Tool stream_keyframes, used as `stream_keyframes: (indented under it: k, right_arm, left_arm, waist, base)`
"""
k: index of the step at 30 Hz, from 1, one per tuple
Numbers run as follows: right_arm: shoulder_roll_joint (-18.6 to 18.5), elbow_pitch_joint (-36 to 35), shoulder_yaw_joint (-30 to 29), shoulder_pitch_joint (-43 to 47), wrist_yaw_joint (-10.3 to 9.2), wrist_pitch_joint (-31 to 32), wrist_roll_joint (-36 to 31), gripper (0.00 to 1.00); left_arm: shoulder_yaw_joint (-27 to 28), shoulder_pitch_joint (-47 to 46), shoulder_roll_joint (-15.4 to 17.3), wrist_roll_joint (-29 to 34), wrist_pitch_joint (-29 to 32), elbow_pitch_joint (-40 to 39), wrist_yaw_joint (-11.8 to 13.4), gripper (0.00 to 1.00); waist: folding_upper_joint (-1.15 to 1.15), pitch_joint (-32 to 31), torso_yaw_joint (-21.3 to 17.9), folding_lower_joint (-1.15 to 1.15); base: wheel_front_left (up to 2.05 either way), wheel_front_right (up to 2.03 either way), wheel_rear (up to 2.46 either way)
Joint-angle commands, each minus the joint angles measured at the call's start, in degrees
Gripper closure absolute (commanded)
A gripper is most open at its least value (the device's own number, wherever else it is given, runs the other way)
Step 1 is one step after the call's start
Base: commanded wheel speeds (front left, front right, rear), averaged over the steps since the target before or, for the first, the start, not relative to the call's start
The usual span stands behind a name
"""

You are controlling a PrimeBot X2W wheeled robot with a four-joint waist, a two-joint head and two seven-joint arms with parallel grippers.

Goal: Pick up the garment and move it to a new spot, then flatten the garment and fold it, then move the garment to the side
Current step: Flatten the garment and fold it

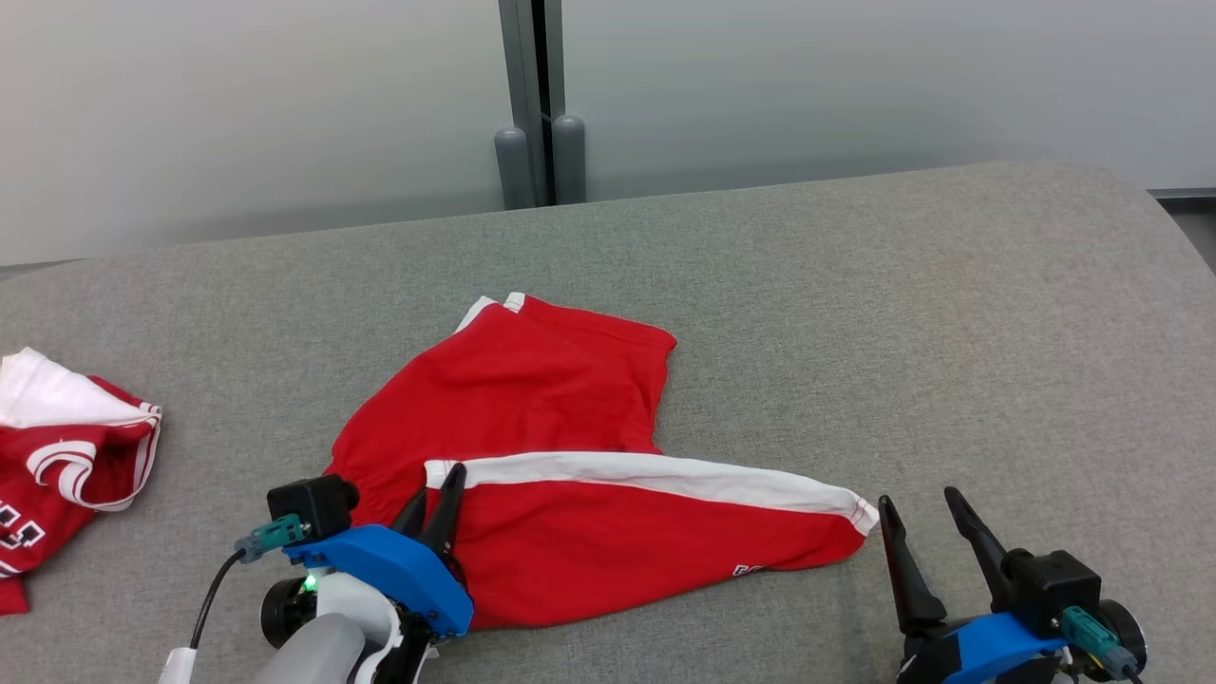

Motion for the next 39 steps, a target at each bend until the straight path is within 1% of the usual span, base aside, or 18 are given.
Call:
stream_keyframes:
  k: [1, 2, 3, 10, 17, 22, 27, 34, 39]
  right_arm:
    - [-0.22, 0.01, -0.01, -0.50, 0.01, -0.03, 0.18, 0.00]
    - [-0.22, 0.06, 0.06, -0.52, 0.01, -0.03, 0.19, 0.00]
    - [-0.22, 0.09, 0.12, -0.55, 0.01, -0.03, 0.25, 0.00]
    - [-0.21, 1.18, 0.67, 0.07, 0.01, -0.03, 1.48, 0.00]
    - [-0.24, 4.01, 5.61, 1.25, 0.01, -0.03, 10.71, 0.00]
    - [-0.24, 4.83, 6.95, -0.01, 0.01, -0.03, 15.36, 0.00]
    - [-0.23, 7.37, 7.96, -1.85, 0.01, -0.03, 20.98, 0.00]
    - [-0.23, 9.82, 8.21, -4.61, 0.01, -0.03, 23.33, 0.00]
    - [-0.23, 10.51, 7.93, -6.25, 0.01, -0.03, 23.49, 0.00]
  left_arm:
    - [-0.17, -1.09, 0.33, -0.52, -0.62, 0.17, -0.10, 0.69]
    - [-0.34, -1.19, 0.37, -0.69, -0.81, 0.25, -0.10, 0.98]
    - [-0.51, -1.31, 0.41, -0.85, -1.08, 0.29, -0.10, 1.00]
    - [-2.06, -1.25, 0.72, -1.65, -2.27, 0.09, -0.10, 1.00]
    - [-3.67, -0.11, 0.92, -2.88, -3.42, -0.39, -0.10, 1.00]
    - [-4.61, -0.23, 1.19, -3.74, -3.86, -0.27, -0.10, 1.00]
    - [-5.53, -0.72, 1.44, -4.16, -4.25, -0.27, -0.10, 1.00]
    - [-6.85, -1.28, 1.95, -4.88, -4.71, -0.61, -0.10, 1.00]
    - [-7.90, -1.41, 2.35, -5.43, -4.78, -0.83, -0.10, 1.00]
  waist:
    - [0.00, 0.02, -0.02, 0.00]
    - [0.00, 0.04, -0.02, 0.00]
    - [0.00, 0.10, -0.03, 0.00]
    - [0.00, 0.32, 0.18, 0.00]
    - [0.00, 0.14, 0.63, 0.00]
    - [0.00, 0.16, 0.84, 0.00]
    - [0.00, 0.32, 1.51, 0.00]
    - [0.00, 1.01, 2.41, 0.00]
    - [0.00, 1.40, 2.85, 0.00]
  base:
    - [0.00, 0.00, 0.00]
    - [0.00, 0.00, 0.00]
    - [0.00, 0.00, 0.00]
    - [0.00, 0.00, 0.00]
    - [0.00, 0.00, 0.00]
    - [0.00, 0.00, 0.00]
    - [0.00, 0.00, 0.00]
    - [0.00, 0.00, 0.00]
    - [0.00, 0.00, 0.00]
